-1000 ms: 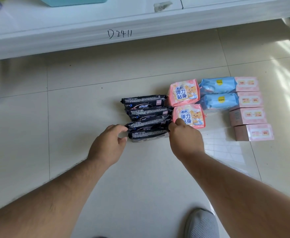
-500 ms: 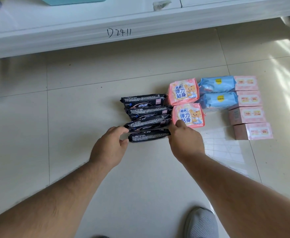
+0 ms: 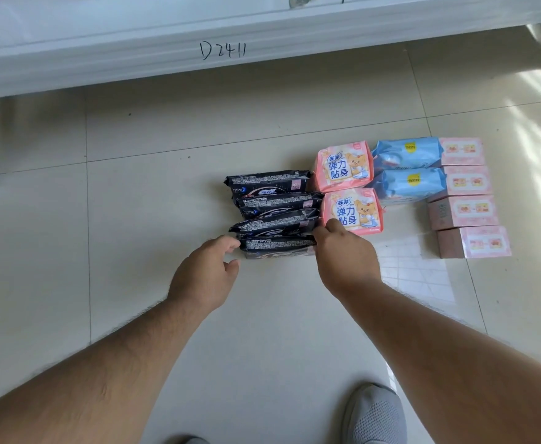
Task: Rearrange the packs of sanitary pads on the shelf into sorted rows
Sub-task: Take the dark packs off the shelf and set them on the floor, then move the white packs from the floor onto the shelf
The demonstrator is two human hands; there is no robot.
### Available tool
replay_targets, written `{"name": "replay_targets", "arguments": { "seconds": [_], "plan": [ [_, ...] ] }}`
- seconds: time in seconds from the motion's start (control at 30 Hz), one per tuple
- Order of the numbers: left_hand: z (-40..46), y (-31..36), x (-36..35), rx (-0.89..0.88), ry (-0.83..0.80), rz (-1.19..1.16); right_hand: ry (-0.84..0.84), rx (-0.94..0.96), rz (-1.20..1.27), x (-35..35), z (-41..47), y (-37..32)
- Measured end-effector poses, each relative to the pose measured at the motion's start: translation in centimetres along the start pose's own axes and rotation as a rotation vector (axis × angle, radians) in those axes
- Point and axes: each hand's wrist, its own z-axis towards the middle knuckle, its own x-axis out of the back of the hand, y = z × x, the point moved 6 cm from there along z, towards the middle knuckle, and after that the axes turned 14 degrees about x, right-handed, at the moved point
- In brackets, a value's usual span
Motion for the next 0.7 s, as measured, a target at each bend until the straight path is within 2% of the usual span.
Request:
{"name": "replay_targets", "arguments": {
  "seconds": [0.43, 0.57, 0.7],
  "plan": [
    [-1.8, 0.2, 1.9, 0.023, -0.017, 0.022, -0.003, -0.044, 0.035, 0.7, -1.5, 0.2],
    [-4.7, 2.3, 5.8, -0.036, 0.06, 0.236, 0.046, 0.015, 0.015, 4.6, -3.7, -0.6],
    [-9.6, 6.1, 11.9, -0.07, 0.057, 0.432, -0.105, 0.08, 0.011, 10.8, -6.6, -2.4]
  ]
}}
